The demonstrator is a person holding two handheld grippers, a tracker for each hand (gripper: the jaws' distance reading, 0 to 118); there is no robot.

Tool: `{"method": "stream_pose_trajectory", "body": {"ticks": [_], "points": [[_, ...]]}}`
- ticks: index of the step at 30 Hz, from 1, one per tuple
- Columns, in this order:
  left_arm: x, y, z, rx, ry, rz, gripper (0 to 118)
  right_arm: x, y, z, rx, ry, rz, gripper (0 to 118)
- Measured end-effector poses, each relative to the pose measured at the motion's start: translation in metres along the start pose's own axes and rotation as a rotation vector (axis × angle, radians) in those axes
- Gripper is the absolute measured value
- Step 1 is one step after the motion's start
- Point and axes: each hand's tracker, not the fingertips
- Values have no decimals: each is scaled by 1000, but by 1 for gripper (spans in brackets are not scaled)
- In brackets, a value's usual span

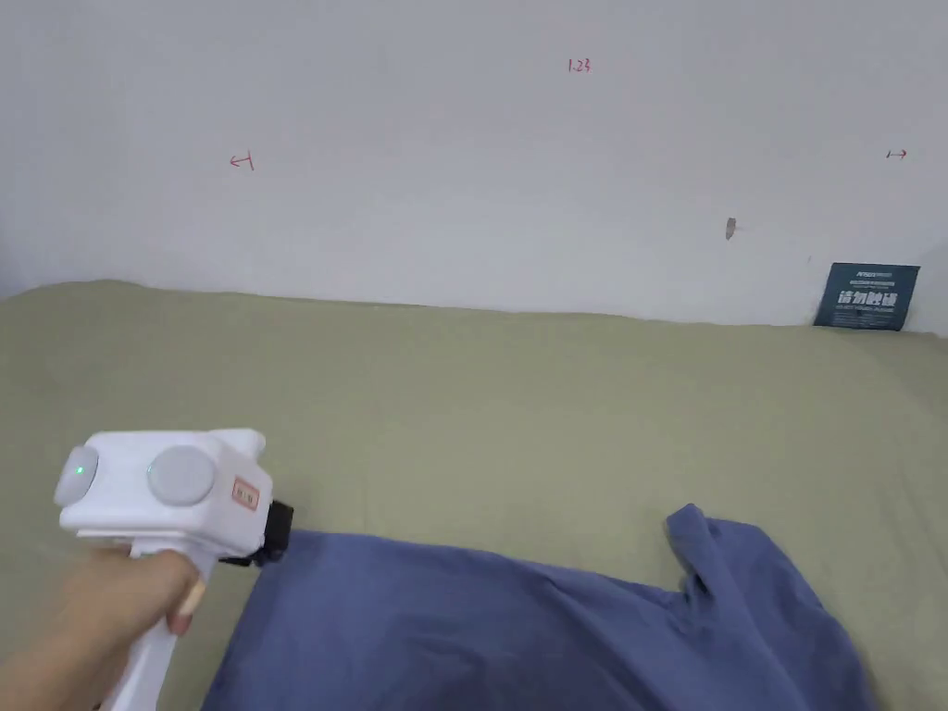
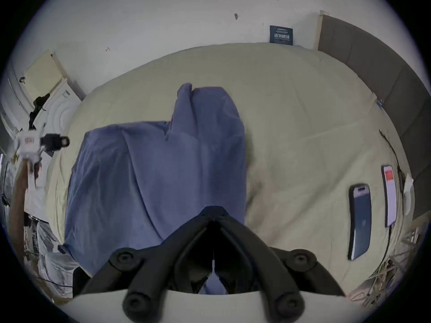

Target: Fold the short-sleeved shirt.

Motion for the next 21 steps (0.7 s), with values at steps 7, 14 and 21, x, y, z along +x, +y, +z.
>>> {"method": "stream_pose_trajectory", "body": {"ticks": [7, 14, 21], "points": [[20, 30, -72, -129, -12, 15, 112, 14, 25, -5, 24, -47, 10, 0], [33, 2, -69, -103, 104, 7, 35, 23, 76, -42, 31, -45, 4, 52], [18, 11, -54, -89, 21, -15, 5, 23, 140, -126, -124, 6, -114, 107]]}}
